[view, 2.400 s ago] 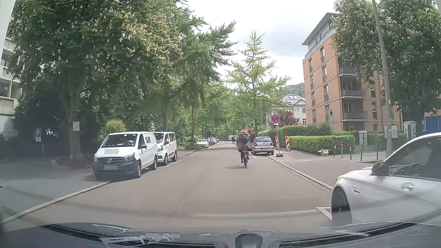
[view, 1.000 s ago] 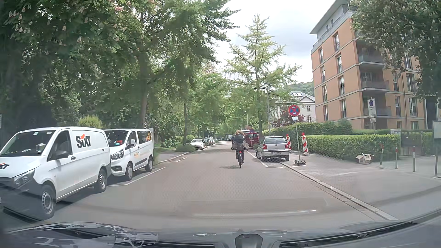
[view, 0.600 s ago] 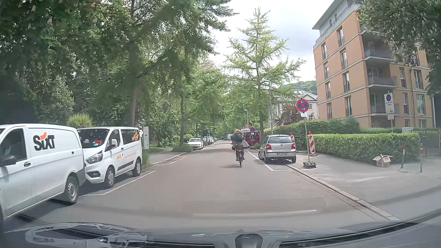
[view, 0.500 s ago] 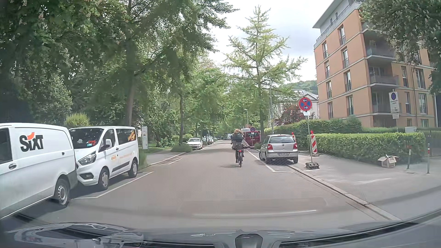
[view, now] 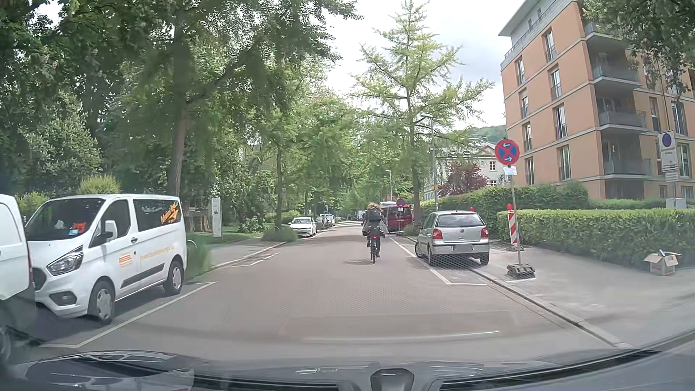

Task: Follow the waypoints while adhering to traffic rules and regulations

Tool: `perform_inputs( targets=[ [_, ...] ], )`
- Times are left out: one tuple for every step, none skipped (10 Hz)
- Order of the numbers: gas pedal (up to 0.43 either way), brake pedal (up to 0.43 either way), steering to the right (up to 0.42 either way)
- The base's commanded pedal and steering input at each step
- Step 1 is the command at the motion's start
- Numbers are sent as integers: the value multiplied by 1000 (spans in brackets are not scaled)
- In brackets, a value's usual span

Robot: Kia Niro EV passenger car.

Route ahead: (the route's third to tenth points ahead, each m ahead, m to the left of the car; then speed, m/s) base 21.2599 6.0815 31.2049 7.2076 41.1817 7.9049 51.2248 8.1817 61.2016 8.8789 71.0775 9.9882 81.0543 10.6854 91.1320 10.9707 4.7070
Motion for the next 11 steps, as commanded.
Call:
perform_inputs(
  targets=[
    [47, 0, 2],
    [47, 0, 2],
    [47, 0, 2],
    [47, 0, 2],
    [47, 0, 2],
    [47, 0, 2],
    [47, 0, 2],
    [47, 0, 2],
    [47, 0, 2],
    [47, 0, 2],
    [47, 0, 2]
  ],
)
